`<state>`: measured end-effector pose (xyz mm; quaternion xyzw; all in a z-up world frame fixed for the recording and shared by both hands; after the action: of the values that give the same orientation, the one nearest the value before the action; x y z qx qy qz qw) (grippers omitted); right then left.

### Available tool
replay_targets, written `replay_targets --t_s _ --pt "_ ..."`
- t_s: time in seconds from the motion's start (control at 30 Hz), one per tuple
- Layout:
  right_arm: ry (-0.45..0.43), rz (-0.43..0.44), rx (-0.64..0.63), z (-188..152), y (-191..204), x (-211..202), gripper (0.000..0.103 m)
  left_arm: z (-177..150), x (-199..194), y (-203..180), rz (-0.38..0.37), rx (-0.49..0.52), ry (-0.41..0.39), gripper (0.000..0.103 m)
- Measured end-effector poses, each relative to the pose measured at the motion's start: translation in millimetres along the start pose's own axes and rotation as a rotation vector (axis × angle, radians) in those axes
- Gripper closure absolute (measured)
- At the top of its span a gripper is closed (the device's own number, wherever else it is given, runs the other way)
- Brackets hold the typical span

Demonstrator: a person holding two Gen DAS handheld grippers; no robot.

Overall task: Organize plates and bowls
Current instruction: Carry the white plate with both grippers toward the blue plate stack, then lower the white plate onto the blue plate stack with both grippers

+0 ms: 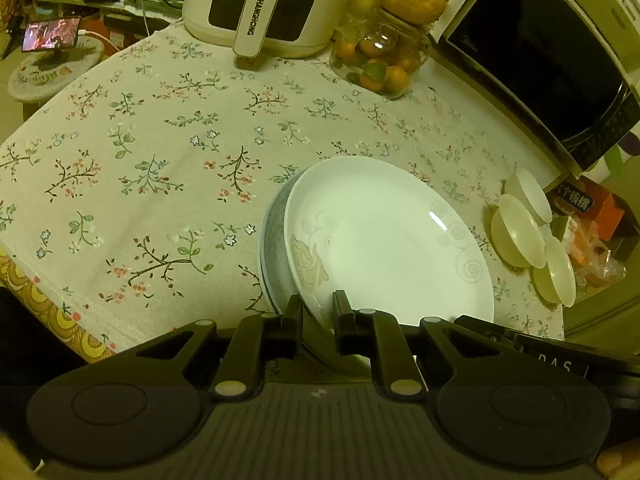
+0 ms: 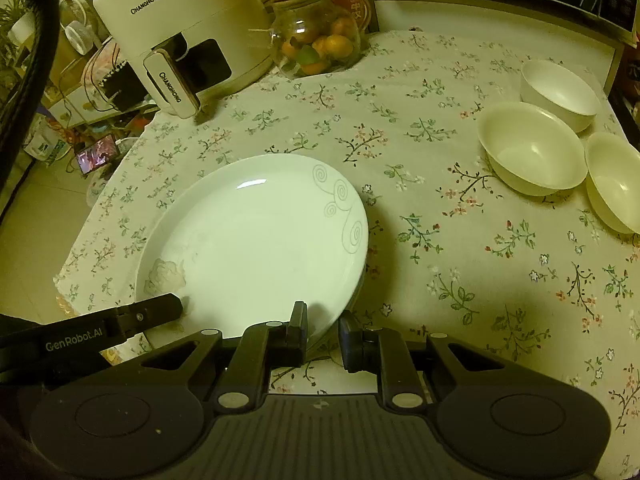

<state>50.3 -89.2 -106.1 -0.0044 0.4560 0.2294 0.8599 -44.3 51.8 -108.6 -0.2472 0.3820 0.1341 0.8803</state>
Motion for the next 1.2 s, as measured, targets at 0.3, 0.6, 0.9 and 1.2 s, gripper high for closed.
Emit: replay_targets --t_s 0.3,0.6,0.9,1.2 --pt "0.012 0.001 0.009 -1.5 1.0 1.1 0.087 -0.1 -3.4 -1.5 0.030 0.022 -0.009 0.090" --pt "0.026 0.004 0.003 -5.6 3.4 3.7 0.087 -2.6 -5.5 1.4 0.049 0.030 -0.002 0.090" --pt "0.043 -0.010 0.000 -7.2 4.4 6.3 0.087 -4.4 -3.5 1.3 0.061 0.048 0.001 0.090" --pt "0.044 -0.029 0.004 -7.0 5.6 8.5 0.087 -4.2 -1.2 -0.4 0.073 0.065 -0.008 0.090"
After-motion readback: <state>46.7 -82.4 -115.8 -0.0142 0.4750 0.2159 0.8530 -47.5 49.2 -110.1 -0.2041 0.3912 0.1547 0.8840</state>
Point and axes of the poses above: each gripper's, at about its wrist camera, not at the fingertips, and x roughly the way its jaws point, y to its left, z to its top, the point moved 5 cm from there along x, roughly the way its jaws point, and after that the axes turned 7 degrees about -y, right-handed, at the moved point
